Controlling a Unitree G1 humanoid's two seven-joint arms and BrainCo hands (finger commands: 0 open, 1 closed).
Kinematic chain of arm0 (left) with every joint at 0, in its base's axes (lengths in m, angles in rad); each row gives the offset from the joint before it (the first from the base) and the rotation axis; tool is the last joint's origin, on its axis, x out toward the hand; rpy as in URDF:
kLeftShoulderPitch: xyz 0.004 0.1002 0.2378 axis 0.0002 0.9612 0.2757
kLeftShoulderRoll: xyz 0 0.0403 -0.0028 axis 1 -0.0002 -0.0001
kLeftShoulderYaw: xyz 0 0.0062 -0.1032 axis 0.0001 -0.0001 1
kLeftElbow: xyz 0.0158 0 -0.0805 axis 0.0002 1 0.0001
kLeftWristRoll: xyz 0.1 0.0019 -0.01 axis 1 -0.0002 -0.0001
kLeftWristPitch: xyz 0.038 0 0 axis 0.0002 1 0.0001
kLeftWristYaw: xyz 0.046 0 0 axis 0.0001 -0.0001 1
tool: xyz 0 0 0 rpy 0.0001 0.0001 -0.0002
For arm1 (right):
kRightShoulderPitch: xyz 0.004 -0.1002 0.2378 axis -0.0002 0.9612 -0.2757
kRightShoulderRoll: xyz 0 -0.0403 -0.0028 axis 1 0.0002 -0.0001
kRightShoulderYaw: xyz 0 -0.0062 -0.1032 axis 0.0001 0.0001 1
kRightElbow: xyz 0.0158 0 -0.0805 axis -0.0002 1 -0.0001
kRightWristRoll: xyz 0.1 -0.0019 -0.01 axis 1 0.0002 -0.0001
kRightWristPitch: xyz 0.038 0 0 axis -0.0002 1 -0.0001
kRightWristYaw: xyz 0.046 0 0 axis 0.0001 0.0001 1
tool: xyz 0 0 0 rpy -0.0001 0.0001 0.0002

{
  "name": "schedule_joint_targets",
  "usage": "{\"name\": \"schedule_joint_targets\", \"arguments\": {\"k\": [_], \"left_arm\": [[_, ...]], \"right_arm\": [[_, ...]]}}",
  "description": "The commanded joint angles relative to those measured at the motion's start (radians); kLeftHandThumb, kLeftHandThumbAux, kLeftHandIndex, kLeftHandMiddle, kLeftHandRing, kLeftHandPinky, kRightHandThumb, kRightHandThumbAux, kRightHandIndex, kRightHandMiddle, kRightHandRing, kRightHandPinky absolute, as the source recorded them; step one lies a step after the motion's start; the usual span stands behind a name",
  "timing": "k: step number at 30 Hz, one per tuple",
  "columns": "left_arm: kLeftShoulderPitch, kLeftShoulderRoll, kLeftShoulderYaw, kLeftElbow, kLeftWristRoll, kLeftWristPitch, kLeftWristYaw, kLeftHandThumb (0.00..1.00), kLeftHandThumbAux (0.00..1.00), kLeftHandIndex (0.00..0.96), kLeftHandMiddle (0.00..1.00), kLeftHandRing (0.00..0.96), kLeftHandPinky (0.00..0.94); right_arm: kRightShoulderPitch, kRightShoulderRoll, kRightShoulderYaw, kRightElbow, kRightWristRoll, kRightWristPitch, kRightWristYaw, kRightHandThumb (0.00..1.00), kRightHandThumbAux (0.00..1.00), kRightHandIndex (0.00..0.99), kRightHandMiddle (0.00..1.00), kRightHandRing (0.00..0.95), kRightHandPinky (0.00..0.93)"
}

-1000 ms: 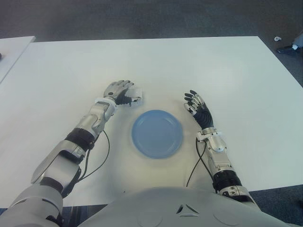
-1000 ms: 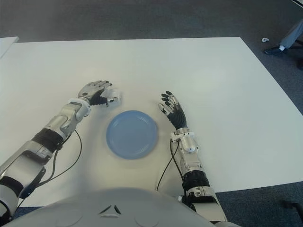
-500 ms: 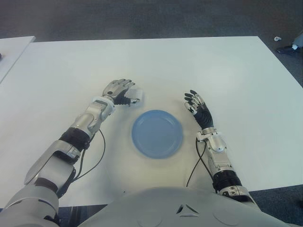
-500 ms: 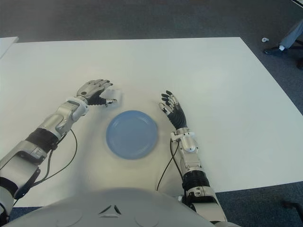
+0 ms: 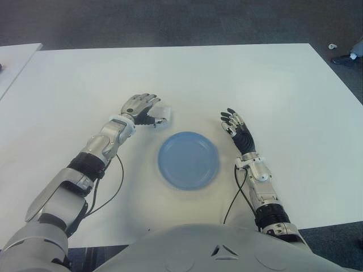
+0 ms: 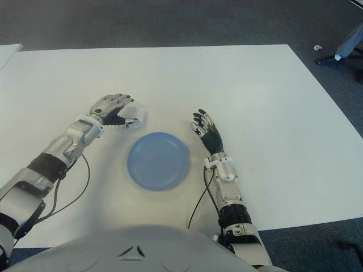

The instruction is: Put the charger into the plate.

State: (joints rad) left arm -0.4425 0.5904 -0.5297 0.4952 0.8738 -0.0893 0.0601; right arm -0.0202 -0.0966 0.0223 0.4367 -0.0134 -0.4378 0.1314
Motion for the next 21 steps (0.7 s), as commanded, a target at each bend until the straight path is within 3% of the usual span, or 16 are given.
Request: {"name": "schedule_joint_targets", "arguments": {"k": [1, 21], "left_arm": [[0.012, 0.015, -0.003, 0.008, 0.005, -0.024, -0.026, 0.122, 0.220, 0.000, 0.000, 0.000, 0.000], [0.000, 0.020, 0.025, 0.039, -0.034, -0.088, -0.068, 0.136, 0.222, 0.000, 0.000, 0.000, 0.000]], "right_arm": [[0.043, 0.005, 0.010, 0.020, -0.005, 0.055, 0.006, 0.000, 0.459, 0.080, 0.192, 0.159, 0.102], [0.051, 0.003, 0.012, 0.001, -0.010, 0.069, 0.003, 0.000, 0.450, 0.099, 0.197, 0.167, 0.117]]}}
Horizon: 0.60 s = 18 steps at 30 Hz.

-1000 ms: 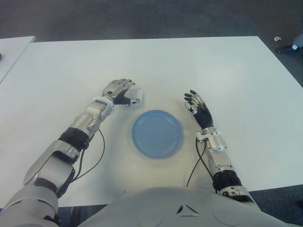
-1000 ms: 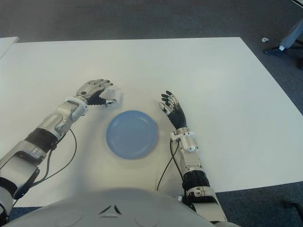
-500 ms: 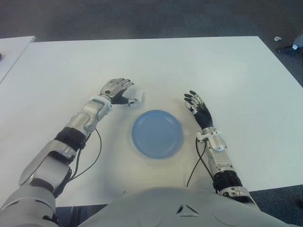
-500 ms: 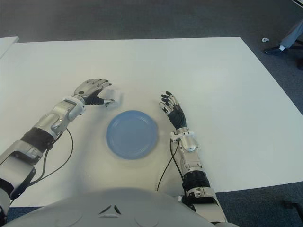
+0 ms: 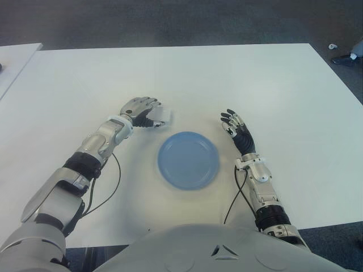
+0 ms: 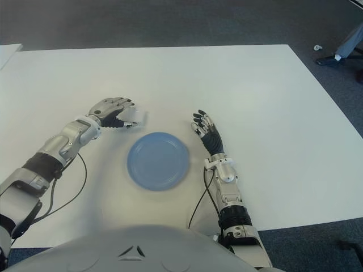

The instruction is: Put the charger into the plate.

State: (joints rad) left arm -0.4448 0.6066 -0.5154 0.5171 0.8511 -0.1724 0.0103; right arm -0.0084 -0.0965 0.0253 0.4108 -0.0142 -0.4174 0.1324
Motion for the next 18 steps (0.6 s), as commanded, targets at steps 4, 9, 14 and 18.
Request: {"name": "schedule_joint_targets", "arguments": {"k": [4, 9, 14, 18], "left_arm": [[0.003, 0.000, 0.020, 0.023, -0.022, -0.009, -0.011, 0.138, 0.227, 0.000, 0.000, 0.000, 0.000], [0.008, 0.007, 0.033, 0.002, -0.022, -0.006, -0.015, 0.138, 0.229, 0.000, 0.000, 0.000, 0.000], [0.016, 0.016, 0.055, -0.044, -0.027, 0.012, -0.037, 0.136, 0.231, 0.000, 0.000, 0.000, 0.000], [0.031, 0.008, 0.082, -0.093, -0.037, 0.056, -0.050, 0.139, 0.229, 0.000, 0.000, 0.000, 0.000]], "right_arm": [[0.039, 0.002, 0.010, 0.025, -0.011, 0.053, 0.003, 0.000, 0.447, 0.101, 0.196, 0.167, 0.122], [0.040, 0.004, 0.010, 0.026, -0.010, 0.049, 0.003, 0.000, 0.444, 0.103, 0.199, 0.171, 0.130], [0.041, 0.004, 0.010, 0.024, -0.010, 0.050, 0.002, 0.000, 0.443, 0.103, 0.201, 0.174, 0.132], [0.040, 0.000, 0.009, 0.021, -0.009, 0.054, 0.005, 0.000, 0.442, 0.099, 0.199, 0.174, 0.134]]}}
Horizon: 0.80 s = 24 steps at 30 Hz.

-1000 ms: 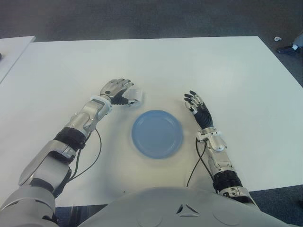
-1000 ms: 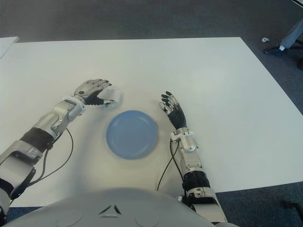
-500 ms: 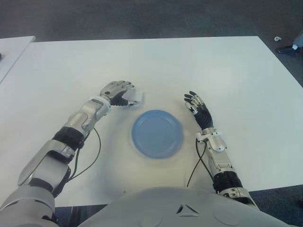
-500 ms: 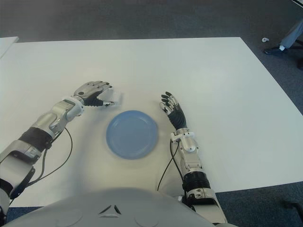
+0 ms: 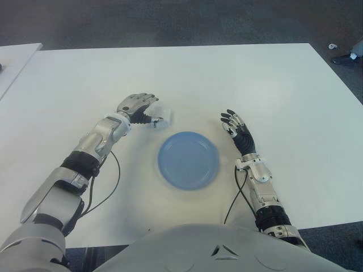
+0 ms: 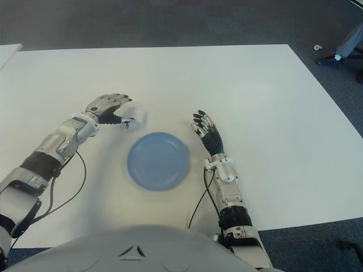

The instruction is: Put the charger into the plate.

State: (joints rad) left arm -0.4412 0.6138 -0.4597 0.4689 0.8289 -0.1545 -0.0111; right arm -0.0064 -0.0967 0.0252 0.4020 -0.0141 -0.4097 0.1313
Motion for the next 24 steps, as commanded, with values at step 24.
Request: {"name": "schedule_joint_targets", "arguments": {"k": [24], "left_arm": [[0.021, -0.006, 0.060, -0.168, -0.010, 0.126, -0.072, 0.154, 0.210, 0.000, 0.000, 0.000, 0.000]], "right_arm": [[0.036, 0.008, 0.008, 0.032, -0.005, 0.047, 0.002, 0.000, 0.455, 0.107, 0.199, 0.168, 0.129]]}}
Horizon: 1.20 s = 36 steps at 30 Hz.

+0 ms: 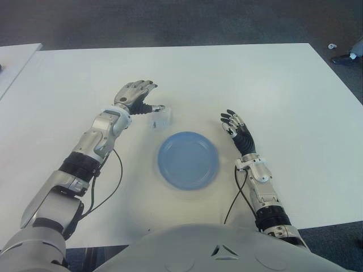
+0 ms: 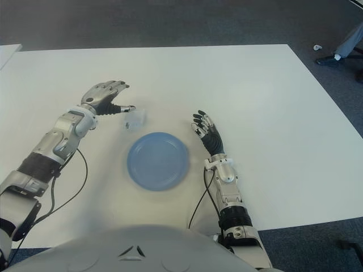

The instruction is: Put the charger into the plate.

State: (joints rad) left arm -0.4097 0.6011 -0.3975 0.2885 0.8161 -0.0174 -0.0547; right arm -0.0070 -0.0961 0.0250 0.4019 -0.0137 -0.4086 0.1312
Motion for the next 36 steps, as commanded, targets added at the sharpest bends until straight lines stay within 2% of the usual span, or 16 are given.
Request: {"name": "schedule_joint_targets", "arguments": {"k": [1, 15, 36], "left_arm": [[-0.015, 0.009, -0.004, 0.016, 0.005, -0.016, -0.029, 0.154, 0.210, 0.000, 0.000, 0.000, 0.000], [-0.064, 0.025, -0.016, 0.088, 0.012, -0.121, -0.014, 0.137, 0.210, 0.000, 0.000, 0.000, 0.000], [-0.112, 0.014, -0.037, 0.220, 0.005, -0.221, -0.022, 0.152, 0.194, 0.000, 0.000, 0.000, 0.000]], "right_arm": [[0.037, 0.008, 0.008, 0.031, -0.006, 0.046, 0.002, 0.000, 0.455, 0.107, 0.198, 0.168, 0.128], [0.041, 0.009, 0.010, 0.023, -0.006, 0.046, 0.001, 0.000, 0.434, 0.112, 0.196, 0.163, 0.116], [0.045, 0.015, 0.011, 0.013, -0.005, 0.046, -0.001, 0.000, 0.421, 0.108, 0.191, 0.157, 0.107]]}}
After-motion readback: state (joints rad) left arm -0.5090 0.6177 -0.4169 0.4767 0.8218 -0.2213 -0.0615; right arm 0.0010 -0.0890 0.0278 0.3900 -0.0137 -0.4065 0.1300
